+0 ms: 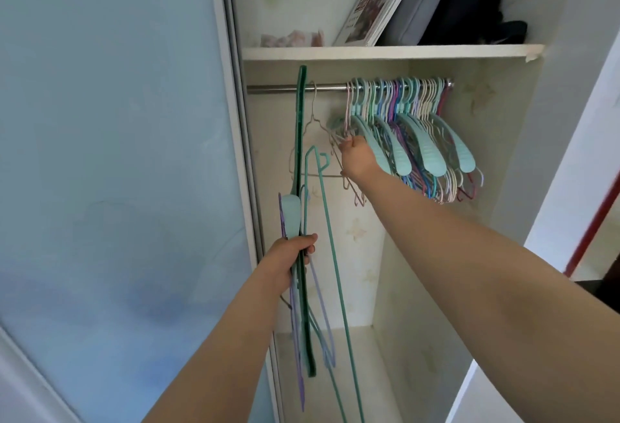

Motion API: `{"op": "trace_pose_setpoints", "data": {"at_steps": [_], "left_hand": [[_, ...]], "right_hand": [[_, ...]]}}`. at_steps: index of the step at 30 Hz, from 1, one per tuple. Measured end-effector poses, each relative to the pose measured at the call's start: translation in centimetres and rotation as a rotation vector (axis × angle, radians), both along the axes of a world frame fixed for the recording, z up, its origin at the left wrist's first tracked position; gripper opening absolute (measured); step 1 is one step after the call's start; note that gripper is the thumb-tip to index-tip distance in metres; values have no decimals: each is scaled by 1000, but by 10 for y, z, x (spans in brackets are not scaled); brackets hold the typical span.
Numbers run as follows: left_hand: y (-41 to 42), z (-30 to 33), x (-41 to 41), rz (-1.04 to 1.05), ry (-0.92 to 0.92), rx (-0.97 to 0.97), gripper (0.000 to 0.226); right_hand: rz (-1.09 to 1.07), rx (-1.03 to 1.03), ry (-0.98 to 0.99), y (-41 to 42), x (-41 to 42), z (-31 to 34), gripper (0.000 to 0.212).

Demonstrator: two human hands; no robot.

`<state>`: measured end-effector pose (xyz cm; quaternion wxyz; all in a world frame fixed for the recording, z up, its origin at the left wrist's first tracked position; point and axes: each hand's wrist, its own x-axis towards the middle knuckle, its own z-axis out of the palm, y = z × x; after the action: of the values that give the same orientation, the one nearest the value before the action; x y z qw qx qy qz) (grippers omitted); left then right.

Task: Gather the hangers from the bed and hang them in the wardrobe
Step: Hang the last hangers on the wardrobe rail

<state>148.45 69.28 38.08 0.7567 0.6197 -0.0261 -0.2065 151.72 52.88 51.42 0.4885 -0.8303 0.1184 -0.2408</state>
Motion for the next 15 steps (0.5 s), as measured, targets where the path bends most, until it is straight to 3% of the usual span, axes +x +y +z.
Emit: {"op": "trace_pose_setpoints", "data": {"at_steps": [11, 15], "left_hand": [[-6, -4, 4, 30, 26, 52, 17], [-8, -8, -2, 36, 34, 56, 13]], "right_hand": [[-322, 48, 5, -31, -9, -42, 39], [-527, -127, -149, -26, -34, -54, 45]]}}
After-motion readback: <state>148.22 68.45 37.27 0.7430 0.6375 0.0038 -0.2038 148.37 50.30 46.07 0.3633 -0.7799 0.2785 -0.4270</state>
